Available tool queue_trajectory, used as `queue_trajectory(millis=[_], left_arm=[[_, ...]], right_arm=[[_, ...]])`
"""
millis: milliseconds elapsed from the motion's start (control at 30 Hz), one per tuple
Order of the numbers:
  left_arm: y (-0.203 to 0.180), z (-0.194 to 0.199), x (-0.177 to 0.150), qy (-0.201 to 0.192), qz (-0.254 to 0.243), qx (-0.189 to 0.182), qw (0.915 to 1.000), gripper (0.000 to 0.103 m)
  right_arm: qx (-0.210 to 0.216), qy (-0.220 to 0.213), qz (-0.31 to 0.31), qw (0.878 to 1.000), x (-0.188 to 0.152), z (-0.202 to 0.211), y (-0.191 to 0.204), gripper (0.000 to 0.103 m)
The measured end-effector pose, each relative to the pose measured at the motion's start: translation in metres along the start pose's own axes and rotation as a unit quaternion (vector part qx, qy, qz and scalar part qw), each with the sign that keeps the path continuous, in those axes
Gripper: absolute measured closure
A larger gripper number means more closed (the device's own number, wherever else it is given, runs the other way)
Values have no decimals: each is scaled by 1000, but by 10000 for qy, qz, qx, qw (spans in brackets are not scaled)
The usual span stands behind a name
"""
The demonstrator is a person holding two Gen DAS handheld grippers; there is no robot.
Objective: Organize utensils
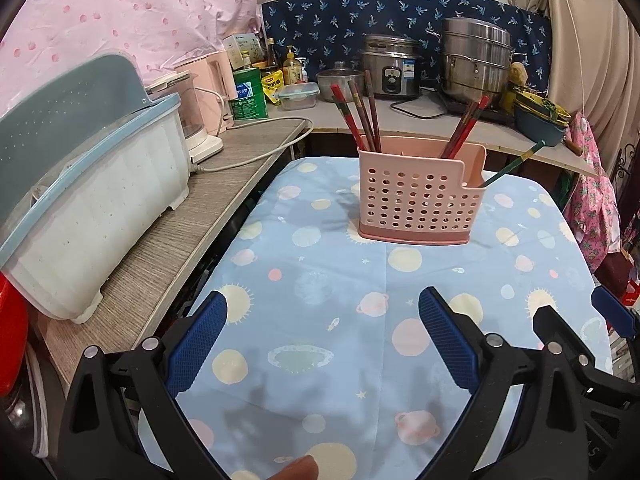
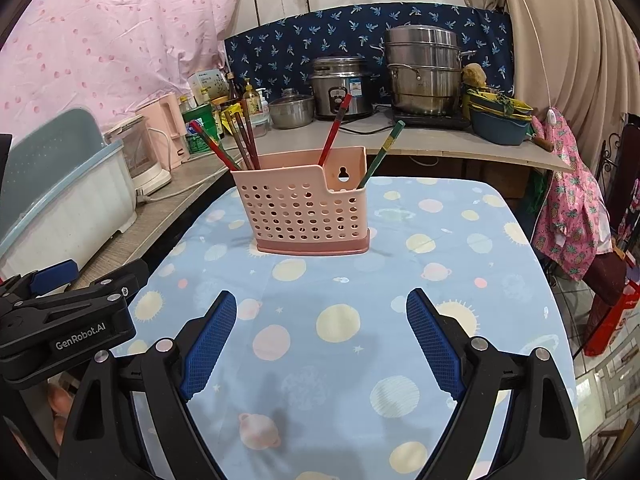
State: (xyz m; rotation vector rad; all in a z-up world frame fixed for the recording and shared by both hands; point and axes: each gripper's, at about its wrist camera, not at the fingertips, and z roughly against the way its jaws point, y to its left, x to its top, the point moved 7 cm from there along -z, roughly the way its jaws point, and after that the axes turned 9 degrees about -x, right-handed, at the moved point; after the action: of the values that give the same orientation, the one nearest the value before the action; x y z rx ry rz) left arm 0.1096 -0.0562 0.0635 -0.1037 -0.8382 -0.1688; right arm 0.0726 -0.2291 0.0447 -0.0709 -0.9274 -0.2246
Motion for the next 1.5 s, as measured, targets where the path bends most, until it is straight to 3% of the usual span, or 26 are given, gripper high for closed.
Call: queue_trajectory(millis=[1500], left_arm=[[-9, -93, 12, 449, 6, -77, 9990, 11]], right_arm=[[-419, 501, 65, 9978, 10, -73, -3, 19]])
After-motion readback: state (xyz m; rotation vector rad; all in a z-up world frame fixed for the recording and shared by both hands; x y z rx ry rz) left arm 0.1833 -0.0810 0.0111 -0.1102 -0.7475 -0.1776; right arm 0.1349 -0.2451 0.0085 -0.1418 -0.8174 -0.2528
